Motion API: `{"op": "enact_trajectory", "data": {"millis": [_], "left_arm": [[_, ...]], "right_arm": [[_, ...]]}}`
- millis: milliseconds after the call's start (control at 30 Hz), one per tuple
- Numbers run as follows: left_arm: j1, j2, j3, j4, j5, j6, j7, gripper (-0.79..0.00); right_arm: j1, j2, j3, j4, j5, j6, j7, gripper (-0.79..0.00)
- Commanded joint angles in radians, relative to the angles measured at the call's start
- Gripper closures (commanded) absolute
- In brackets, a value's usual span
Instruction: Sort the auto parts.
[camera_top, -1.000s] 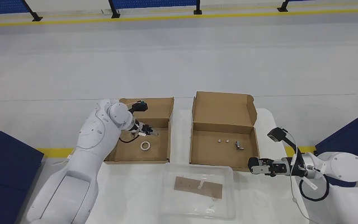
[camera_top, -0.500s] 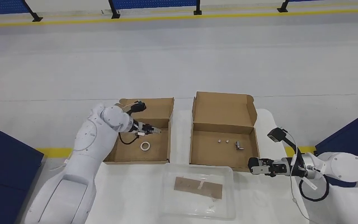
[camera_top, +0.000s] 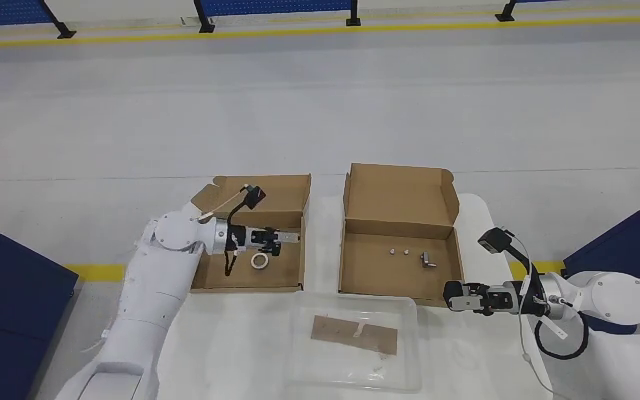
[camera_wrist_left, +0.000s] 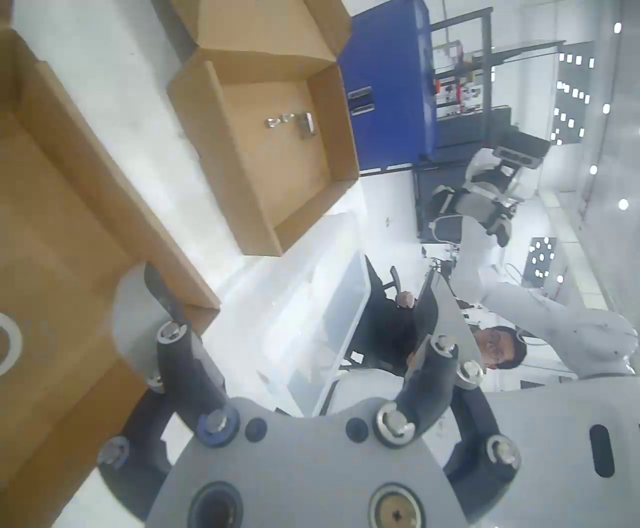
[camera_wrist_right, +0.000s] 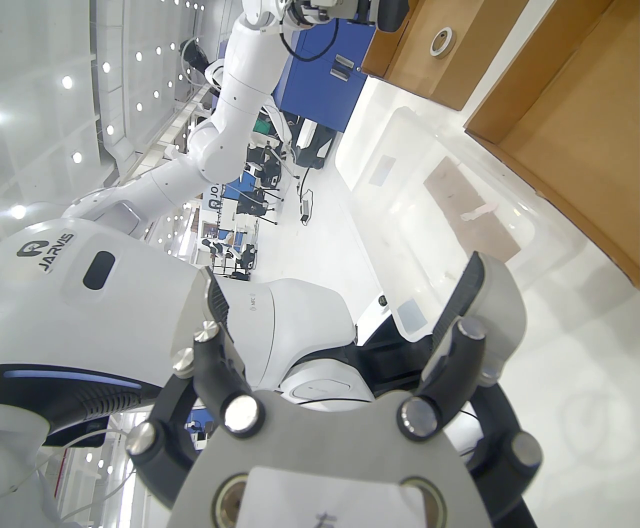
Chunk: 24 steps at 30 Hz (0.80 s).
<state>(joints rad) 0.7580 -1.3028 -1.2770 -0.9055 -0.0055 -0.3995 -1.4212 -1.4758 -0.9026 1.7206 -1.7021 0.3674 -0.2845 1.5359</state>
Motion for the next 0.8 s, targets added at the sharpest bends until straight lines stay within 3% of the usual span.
{"op": "enact_trajectory", "data": {"millis": [0, 200, 467, 767], "left_arm": [[0.046, 0.012, -0.026, -0.071, -0.036, 0.025, -0.019, -0.785], [0.154, 0.037, -0.08, -0.279, -0.112, 0.109, -0.039, -0.785], [0.282, 0.061, -0.12, -0.532, -0.115, 0.208, 0.037, -0.785], [0.287, 0.062, -0.121, -0.541, -0.115, 0.209, 0.038, -0.785]], "right_arm": [[0.0, 0.0, 0.0, 0.0, 0.0, 0.0, 0.0, -0.785], [0.0, 0.0, 0.0, 0.0, 0.0, 0.0, 0.0, -0.785], [0.0, 0.0, 0.0, 0.0, 0.0, 0.0, 0.0, -0.785], [0.0, 0.0, 0.0, 0.0, 0.0, 0.0, 0.0, -0.784]]}}
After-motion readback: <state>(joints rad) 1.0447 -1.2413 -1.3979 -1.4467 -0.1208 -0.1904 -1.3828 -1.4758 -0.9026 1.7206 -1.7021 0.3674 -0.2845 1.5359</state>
